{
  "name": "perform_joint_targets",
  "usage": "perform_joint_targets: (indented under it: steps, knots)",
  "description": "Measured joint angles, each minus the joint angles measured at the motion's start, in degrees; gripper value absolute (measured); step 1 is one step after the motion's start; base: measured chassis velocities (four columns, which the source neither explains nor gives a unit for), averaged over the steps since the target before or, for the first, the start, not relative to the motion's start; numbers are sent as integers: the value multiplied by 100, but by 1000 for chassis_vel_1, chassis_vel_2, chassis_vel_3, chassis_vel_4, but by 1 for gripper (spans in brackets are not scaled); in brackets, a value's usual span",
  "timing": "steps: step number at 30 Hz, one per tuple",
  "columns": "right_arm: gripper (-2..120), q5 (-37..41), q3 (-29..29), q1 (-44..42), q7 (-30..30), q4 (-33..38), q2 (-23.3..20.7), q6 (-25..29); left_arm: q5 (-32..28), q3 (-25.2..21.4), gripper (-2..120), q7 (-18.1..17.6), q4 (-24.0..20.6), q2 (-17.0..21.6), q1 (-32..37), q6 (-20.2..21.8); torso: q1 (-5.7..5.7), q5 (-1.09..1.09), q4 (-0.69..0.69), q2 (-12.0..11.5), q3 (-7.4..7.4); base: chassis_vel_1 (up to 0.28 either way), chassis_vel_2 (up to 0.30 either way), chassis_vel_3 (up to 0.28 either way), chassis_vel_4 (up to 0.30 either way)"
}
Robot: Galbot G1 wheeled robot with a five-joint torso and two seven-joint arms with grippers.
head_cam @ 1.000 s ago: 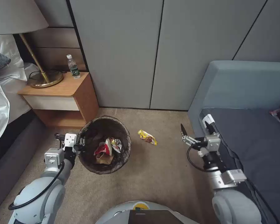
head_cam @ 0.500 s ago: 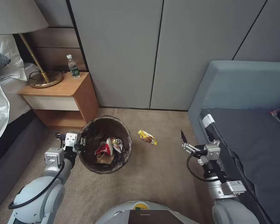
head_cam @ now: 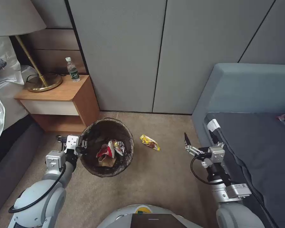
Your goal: Pick up the trash bin, then pick up the garbage from the floor and place it into the trash bin.
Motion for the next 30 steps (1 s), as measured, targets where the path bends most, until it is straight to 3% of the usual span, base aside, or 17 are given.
perform_joint_targets:
  steps: [30]
  knots:
    - [100,-13,-41,-15,6,15,-48,-37,50,35,2,6,-55,-50,9,-15,0,0,0,0,0,-65,75,74,-72]
